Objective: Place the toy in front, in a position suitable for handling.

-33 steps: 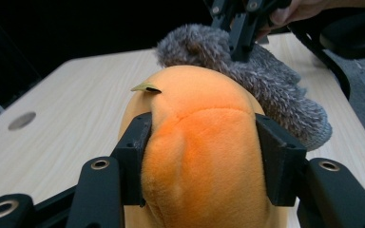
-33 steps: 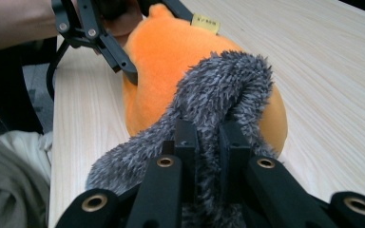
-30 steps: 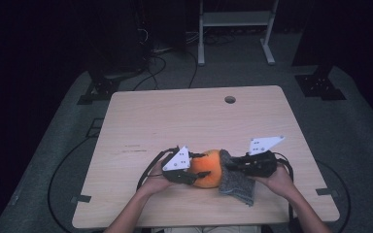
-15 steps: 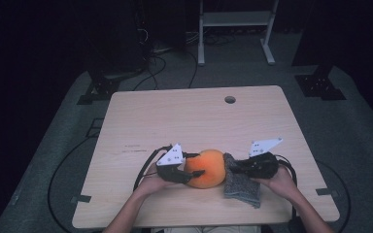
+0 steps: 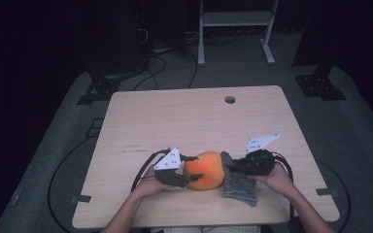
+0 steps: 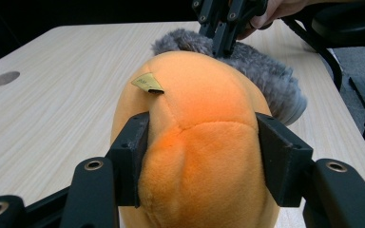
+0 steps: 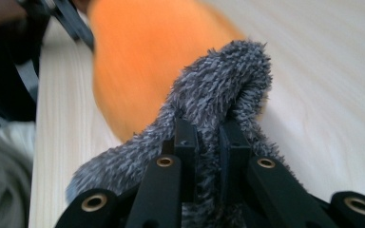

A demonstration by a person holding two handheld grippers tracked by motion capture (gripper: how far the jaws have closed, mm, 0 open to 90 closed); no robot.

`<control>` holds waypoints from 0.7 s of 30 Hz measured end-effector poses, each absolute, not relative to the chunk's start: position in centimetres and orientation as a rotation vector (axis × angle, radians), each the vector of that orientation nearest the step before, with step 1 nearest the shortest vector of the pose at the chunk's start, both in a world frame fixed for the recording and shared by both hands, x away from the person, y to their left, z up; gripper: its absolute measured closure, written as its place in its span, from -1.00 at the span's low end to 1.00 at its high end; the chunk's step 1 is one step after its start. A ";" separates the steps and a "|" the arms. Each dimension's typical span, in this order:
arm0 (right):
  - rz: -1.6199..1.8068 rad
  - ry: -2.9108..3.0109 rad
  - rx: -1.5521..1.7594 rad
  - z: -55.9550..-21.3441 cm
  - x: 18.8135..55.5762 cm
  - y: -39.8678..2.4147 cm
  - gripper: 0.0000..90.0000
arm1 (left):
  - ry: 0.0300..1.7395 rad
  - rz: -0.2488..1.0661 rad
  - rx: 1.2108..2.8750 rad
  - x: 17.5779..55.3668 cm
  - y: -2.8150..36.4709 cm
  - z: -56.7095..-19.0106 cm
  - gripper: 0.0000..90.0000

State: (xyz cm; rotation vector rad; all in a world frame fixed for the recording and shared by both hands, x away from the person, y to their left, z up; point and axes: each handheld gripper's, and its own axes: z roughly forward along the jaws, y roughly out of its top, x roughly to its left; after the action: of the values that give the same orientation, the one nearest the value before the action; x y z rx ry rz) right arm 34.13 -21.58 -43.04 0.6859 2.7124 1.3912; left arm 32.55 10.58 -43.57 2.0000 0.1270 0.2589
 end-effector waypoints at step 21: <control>1.429 2.718 0.687 -43.2 33.0 -22.5 0.78 | 0.169 0.213 2.033 33.3 10.6 -43.1 -0.15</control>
State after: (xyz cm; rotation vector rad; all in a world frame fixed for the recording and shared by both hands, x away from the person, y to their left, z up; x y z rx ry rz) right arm 33.03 -22.50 -43.25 0.6868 2.7185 1.4294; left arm 33.29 10.56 -43.11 2.0327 0.1687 0.2127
